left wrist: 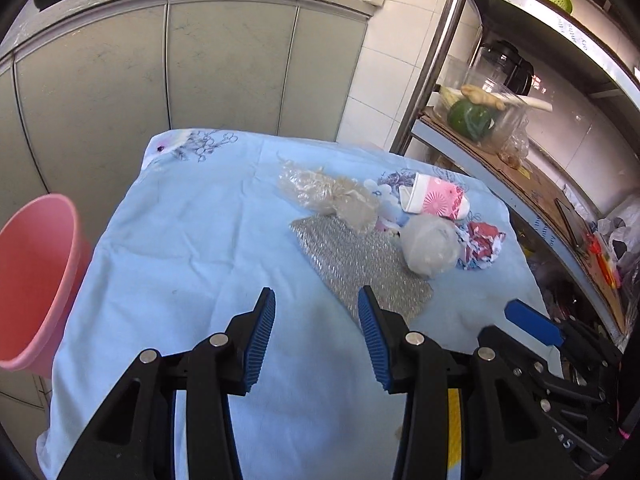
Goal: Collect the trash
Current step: 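Close the left tool on clear plastic wrap while the right grasps the white bag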
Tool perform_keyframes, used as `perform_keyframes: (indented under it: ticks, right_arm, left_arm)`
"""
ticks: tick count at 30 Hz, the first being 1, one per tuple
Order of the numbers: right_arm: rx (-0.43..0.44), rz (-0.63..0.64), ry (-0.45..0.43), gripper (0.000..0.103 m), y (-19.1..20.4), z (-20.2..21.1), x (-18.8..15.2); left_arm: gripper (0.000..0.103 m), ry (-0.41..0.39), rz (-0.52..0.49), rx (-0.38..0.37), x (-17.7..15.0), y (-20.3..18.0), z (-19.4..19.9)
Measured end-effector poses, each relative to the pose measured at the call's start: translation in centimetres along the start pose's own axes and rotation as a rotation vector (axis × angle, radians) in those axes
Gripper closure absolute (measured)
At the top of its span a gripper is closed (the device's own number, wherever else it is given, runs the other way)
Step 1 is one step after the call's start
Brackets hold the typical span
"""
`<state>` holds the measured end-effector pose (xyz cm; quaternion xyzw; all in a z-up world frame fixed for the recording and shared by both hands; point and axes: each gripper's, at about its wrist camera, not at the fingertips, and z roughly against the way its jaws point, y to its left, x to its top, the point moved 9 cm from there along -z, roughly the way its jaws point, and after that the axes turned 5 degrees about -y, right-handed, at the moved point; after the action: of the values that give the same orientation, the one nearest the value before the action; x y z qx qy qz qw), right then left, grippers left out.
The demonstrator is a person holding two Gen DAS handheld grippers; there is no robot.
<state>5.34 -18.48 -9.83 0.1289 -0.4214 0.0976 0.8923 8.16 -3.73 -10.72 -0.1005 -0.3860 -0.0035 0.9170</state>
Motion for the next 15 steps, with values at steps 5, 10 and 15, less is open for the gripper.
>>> perform_keyframes:
  ticks: [5,10,15]
  right_arm:
    - [0.004,-0.017,-0.013,0.057,-1.1,-0.3,0.6]
    - [0.014,-0.034,-0.031,0.057,-1.9,-0.7,1.4]
    - [0.017,-0.048,-0.037,0.057,-2.7,-1.2,1.8]
  left_arm:
    - [0.061,0.004,0.012,0.005,2.6,-0.4,-2.4]
    - [0.061,0.016,0.06,-0.001,5.5,-0.5,-5.3]
    - [0.057,0.042,0.144,0.027,7.6,0.3,-8.6]
